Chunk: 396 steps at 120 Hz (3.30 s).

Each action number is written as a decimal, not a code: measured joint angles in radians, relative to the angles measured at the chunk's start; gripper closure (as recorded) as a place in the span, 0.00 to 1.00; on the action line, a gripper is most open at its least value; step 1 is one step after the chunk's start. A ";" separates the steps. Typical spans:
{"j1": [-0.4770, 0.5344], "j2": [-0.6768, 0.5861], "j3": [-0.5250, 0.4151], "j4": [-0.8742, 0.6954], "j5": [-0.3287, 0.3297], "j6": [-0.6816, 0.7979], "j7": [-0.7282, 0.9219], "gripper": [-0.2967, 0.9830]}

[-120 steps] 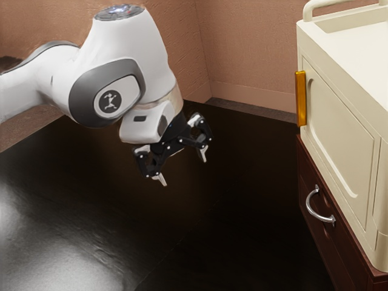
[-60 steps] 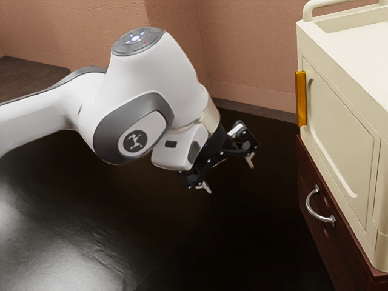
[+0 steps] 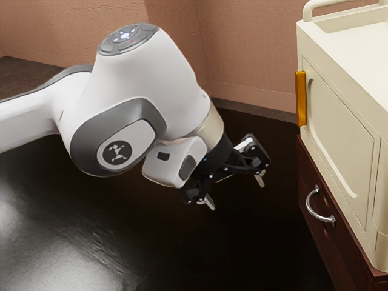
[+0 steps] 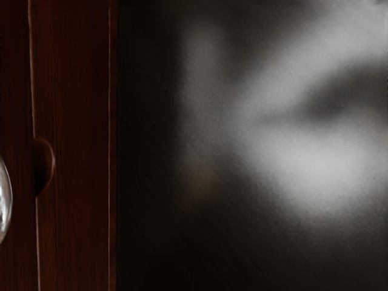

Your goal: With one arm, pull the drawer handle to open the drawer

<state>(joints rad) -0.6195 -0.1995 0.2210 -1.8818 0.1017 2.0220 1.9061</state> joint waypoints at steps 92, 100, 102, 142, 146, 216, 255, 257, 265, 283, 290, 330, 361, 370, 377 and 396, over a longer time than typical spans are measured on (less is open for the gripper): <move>-0.051 0.066 0.002 -0.133 0.004 0.359 0.004 0.23; -0.049 0.073 0.003 -0.133 0.004 0.368 0.004 0.23; -0.049 0.075 0.003 -0.133 0.004 0.370 0.004 0.23; -0.047 0.115 0.003 -0.134 0.003 0.425 0.004 0.23; -0.047 0.120 0.003 -0.135 0.003 0.429 0.004 0.23; -0.057 0.158 0.037 -0.135 0.006 0.489 0.005 0.23; -0.054 0.088 0.056 -0.225 0.011 0.490 0.009 0.24; -0.053 0.084 0.057 -0.231 0.011 0.490 0.009 0.23; -0.050 0.070 0.061 -0.254 0.010 0.490 0.010 0.23; -0.043 0.018 0.063 -0.315 0.006 0.489 0.011 0.23; -0.042 0.003 0.065 -0.335 0.000 0.488 0.012 0.23; -0.049 -0.078 0.089 -0.397 0.010 0.483 0.014 0.26; -0.048 -0.106 0.093 -0.395 0.054 0.421 0.013 0.25; -0.048 -0.109 0.093 -0.397 0.058 0.400 0.012 0.23; -0.049 -0.120 0.093 -0.398 0.062 0.383 0.011 0.24; -0.049 -0.152 0.108 -0.404 0.068 0.339 0.010 0.24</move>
<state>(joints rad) -0.6685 -0.3516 0.3288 -2.2863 0.1700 2.3608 1.9158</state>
